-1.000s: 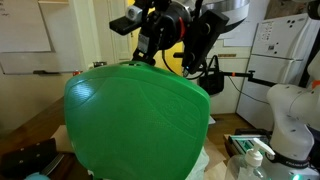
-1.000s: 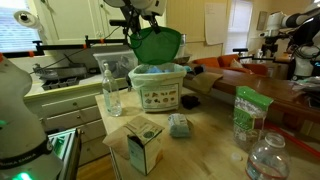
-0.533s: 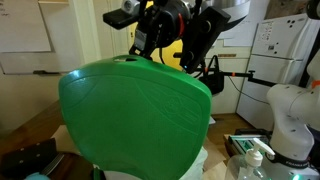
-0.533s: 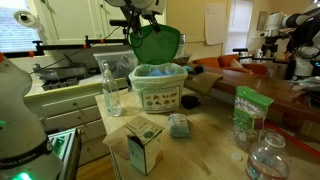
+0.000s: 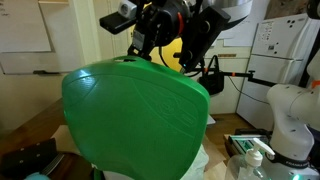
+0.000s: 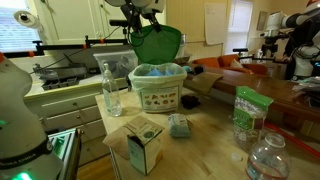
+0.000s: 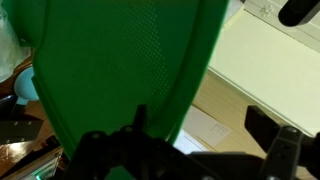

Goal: Open the trash can

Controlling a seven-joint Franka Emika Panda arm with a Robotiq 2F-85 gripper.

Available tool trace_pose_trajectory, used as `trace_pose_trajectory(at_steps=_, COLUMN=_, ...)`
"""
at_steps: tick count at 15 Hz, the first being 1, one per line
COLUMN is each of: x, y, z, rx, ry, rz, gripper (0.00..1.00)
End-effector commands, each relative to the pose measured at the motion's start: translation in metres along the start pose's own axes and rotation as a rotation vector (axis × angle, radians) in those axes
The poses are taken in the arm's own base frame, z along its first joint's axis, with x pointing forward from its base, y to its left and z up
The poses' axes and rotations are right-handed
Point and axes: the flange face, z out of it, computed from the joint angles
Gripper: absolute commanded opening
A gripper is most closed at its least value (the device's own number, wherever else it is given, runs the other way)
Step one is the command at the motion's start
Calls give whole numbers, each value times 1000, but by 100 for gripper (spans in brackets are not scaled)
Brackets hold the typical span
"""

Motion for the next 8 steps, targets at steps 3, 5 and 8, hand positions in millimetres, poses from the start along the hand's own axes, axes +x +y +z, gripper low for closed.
trace_pose_trajectory(at_steps=3, x=-4, y=-9, z=-10, rx=-73, ry=8, rz=-7, gripper=100)
trace_pose_trajectory(at_steps=5, x=-5, y=-10, z=-14, rx=-106, ry=12, rz=2, gripper=100)
trace_pose_trajectory(at_steps=8, x=-7, y=-14, z=-19, rx=-138, ry=15, rz=11, gripper=100)
